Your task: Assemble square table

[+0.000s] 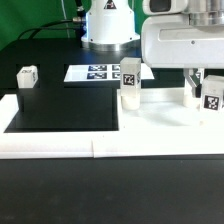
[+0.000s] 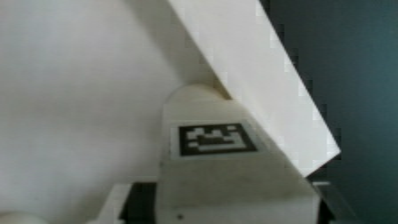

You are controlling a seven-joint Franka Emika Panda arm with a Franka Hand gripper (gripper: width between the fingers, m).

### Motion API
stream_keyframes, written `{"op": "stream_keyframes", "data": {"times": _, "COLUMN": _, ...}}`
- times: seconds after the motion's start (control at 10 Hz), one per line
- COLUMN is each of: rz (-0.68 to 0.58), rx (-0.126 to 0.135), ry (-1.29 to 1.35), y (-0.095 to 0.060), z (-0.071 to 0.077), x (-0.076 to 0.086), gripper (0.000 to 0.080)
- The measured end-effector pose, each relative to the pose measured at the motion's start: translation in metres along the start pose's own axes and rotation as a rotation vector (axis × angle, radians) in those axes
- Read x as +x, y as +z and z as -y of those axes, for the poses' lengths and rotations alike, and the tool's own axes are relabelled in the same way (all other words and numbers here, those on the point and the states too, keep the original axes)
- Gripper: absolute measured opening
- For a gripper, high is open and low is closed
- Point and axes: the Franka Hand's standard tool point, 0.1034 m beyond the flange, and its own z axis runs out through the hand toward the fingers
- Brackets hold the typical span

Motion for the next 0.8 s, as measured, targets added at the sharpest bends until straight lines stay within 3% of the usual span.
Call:
{"op": "stream_keyframes", "data": {"times": 0.1, "rz": 0.009, "rx": -0.013, "ry": 0.188, "y": -0.0010, "z": -0.0006, "x": -0.0008, "gripper": 0.0291}}
{"op": "stream_keyframes", "data": {"times": 0.4, "rz": 0.027, "rx": -0.011, "ry": 0.788, "y": 0.0006, "z": 0.0001, "x": -0.0009, "gripper": 0.0291}}
{"op": "stream_keyframes", "data": {"times": 0.6, "rz": 0.037, "rx": -0.001, "ry": 1.001, "y": 0.0005, "z": -0.0011, "x": 0.0004, "gripper": 0.0291}}
{"op": "stream_keyframes", "data": {"times": 0.8, "rz": 0.037, "rx": -0.015, "ry": 1.056, "y": 0.0008, "z": -0.0032, "x": -0.0010, "gripper": 0.0291}}
